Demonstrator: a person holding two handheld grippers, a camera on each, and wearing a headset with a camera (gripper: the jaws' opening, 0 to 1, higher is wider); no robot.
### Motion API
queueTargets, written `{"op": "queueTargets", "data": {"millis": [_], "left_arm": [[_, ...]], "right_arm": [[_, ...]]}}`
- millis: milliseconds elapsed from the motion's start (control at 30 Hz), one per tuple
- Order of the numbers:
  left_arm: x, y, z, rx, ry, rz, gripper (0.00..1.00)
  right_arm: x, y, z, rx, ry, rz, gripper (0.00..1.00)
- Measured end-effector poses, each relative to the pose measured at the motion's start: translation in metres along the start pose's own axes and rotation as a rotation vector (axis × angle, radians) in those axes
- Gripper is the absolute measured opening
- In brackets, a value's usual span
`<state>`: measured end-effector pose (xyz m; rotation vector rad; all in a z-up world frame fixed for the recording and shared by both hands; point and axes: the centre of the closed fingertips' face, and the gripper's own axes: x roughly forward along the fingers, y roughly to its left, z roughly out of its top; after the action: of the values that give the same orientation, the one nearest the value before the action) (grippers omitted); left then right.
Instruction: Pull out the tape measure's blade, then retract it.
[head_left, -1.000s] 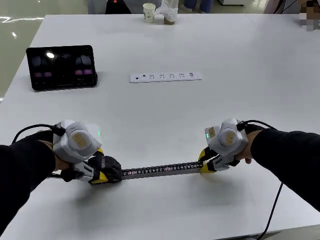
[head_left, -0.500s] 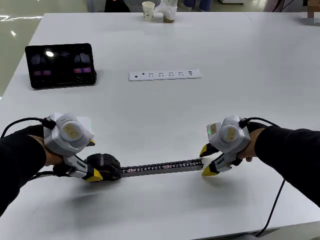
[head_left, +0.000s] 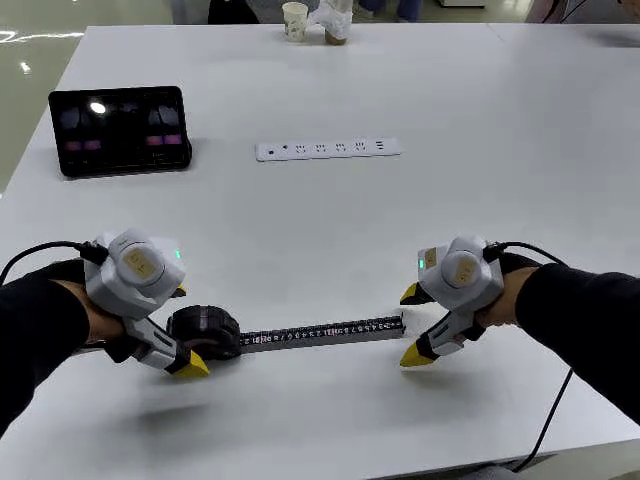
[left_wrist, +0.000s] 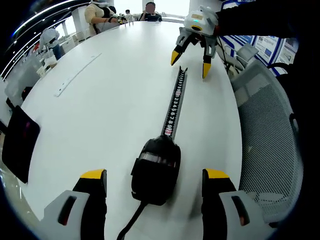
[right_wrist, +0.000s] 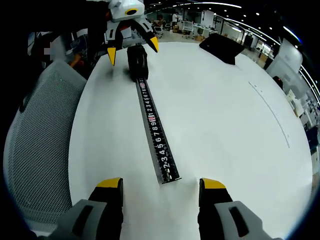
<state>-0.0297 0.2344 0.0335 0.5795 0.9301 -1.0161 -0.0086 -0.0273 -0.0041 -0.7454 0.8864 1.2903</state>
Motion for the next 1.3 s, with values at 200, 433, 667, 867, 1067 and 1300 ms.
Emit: {"op": "queueTargets", "data": {"millis": [200, 433, 667, 867, 1067, 1300], "left_arm": [[-0.004, 0.001, 0.006, -0.075, -0.064, 0.014, 0.82], [-0.007, 0.001, 0.006, -0.168, -0.117, 0.042, 0.91], [-0.018, 0.008, 0.025, -0.255, -0.262, 0.089, 0.99], [-0.026, 0.017, 0.019, -0.345, -0.301, 0.145, 0.99], [-0.039, 0.023, 0.002, -0.448, -0.342, 0.205, 0.99], [-0.056, 0.025, -0.017, -0.472, -0.391, 0.301, 0.99]], "right_arm": [[-0.004, 0.0, -0.004, 0.098, -0.037, -0.025, 0.72], [-0.009, -0.002, -0.007, 0.192, -0.092, -0.09, 0.91], [-0.023, -0.006, -0.008, 0.263, -0.152, -0.157, 0.99], [-0.038, -0.013, -0.01, 0.326, -0.21, -0.206, 0.99], [-0.053, -0.012, -0.008, 0.298, -0.278, -0.244, 0.99], [-0.066, -0.008, -0.02, 0.34, -0.293, -0.276, 0.99]]}}
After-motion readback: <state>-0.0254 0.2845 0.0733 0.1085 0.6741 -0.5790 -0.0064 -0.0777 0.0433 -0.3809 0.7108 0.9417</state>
